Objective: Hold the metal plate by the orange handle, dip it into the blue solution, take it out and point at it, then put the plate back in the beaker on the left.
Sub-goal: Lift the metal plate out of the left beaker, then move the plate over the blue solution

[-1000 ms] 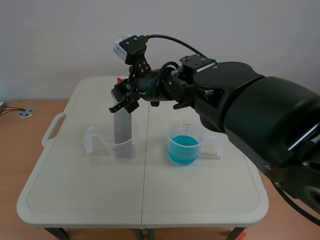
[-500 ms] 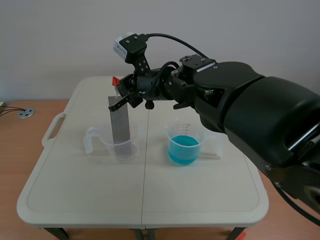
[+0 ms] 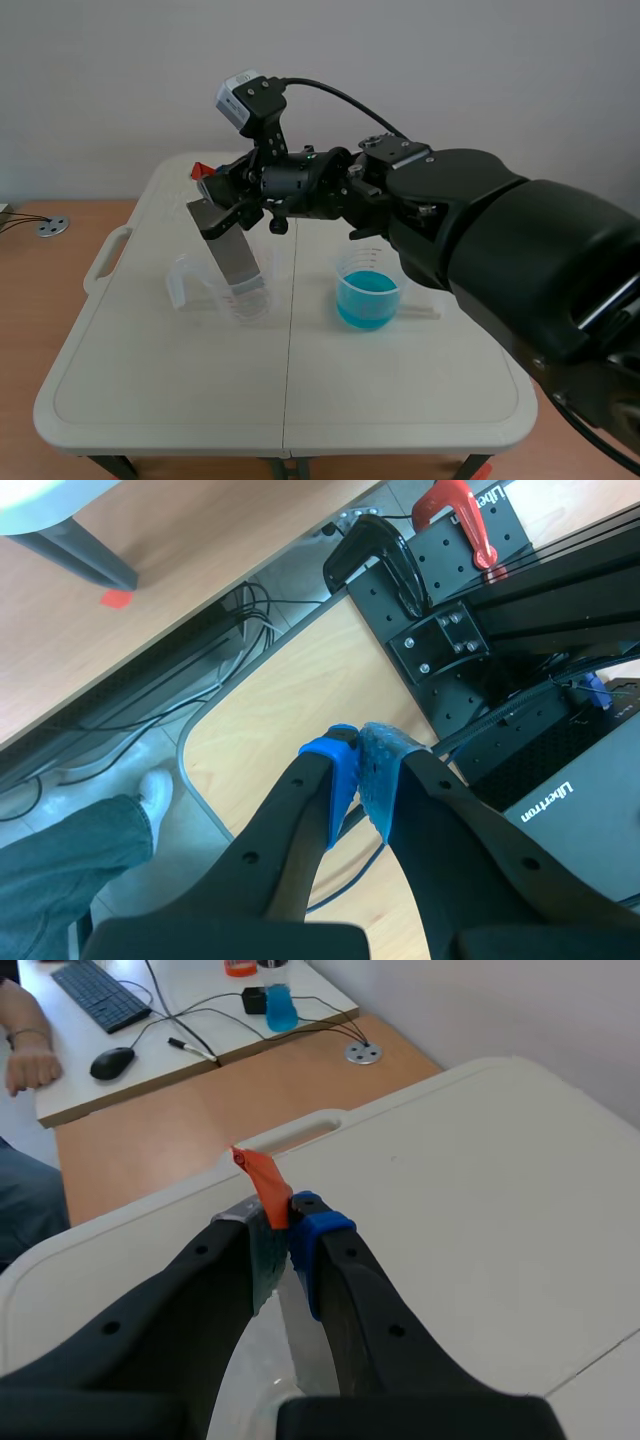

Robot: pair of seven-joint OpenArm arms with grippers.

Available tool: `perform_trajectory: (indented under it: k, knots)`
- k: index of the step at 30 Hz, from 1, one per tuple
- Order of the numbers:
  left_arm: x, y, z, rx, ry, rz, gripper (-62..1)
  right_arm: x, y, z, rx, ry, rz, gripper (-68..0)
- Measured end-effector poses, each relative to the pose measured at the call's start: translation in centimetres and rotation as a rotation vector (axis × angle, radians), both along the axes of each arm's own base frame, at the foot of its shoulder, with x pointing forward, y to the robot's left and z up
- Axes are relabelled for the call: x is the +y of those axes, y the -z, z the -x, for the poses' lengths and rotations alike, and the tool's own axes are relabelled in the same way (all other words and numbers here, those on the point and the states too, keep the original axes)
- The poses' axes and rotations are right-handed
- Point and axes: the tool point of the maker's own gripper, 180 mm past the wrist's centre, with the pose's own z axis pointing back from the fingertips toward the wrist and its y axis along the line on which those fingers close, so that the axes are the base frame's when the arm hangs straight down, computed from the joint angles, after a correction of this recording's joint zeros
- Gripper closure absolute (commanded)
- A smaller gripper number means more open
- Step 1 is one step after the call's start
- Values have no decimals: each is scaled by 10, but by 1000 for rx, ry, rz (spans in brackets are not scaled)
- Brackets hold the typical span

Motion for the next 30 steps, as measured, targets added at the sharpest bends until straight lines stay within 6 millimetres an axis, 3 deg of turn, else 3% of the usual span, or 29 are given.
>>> perform_trajectory:
  k: [6, 13, 24, 30]
  knots:
    - [0, 0, 0, 0, 0, 0, -27, -4, -6, 19, -3, -52, -117, -15]
    - [0, 0, 0, 0, 0, 0, -27, -30, -34, 14, -86, -42, -183, -15]
    - [0, 0, 0, 0, 0, 0, -27, -23, -76, 22, -196, -95, -223, -15]
    - [0, 0, 0, 0, 0, 0, -27, -39, -81, 18, -212, -78, -216, -15]
